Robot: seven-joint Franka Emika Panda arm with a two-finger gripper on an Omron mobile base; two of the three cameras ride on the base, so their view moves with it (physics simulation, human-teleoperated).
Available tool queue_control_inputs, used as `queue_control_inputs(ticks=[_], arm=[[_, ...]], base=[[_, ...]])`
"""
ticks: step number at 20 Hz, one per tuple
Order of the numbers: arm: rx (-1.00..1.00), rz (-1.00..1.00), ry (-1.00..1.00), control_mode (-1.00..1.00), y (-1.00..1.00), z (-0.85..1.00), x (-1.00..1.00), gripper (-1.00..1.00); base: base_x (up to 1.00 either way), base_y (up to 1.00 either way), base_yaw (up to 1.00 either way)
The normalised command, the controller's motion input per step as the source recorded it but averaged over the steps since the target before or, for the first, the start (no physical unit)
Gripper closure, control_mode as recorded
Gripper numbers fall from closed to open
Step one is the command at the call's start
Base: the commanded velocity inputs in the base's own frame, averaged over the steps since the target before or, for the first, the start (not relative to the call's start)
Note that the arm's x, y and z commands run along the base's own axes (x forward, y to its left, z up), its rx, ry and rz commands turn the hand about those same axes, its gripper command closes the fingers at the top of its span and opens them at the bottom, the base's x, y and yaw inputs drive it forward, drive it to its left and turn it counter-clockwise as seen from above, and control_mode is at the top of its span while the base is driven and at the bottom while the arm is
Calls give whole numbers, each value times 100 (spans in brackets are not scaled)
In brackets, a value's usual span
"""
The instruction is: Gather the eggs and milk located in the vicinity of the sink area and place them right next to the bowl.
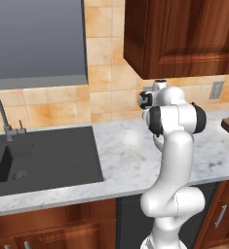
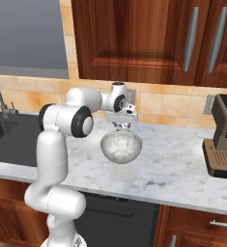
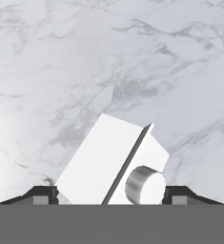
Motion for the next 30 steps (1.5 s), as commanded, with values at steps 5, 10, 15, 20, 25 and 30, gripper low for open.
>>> queue_control_inputs(ticks=[5,10,15,20,25,30], arm=[[0,0,0,-100,0,-6,-18,100],[0,0,0,-100,0,-5,-16,100],[0,0,0,-100,0,0,-11,100],[-1,0,0,-100,0,-3,-18,100],[-1,0,0,-100,0,-2,-18,100],[-1,0,0,-100,0,0,-7,100]], base=[[0,0,0],[0,0,0],[0,0,0],[0,0,0],[0,0,0],[0,0,0]])
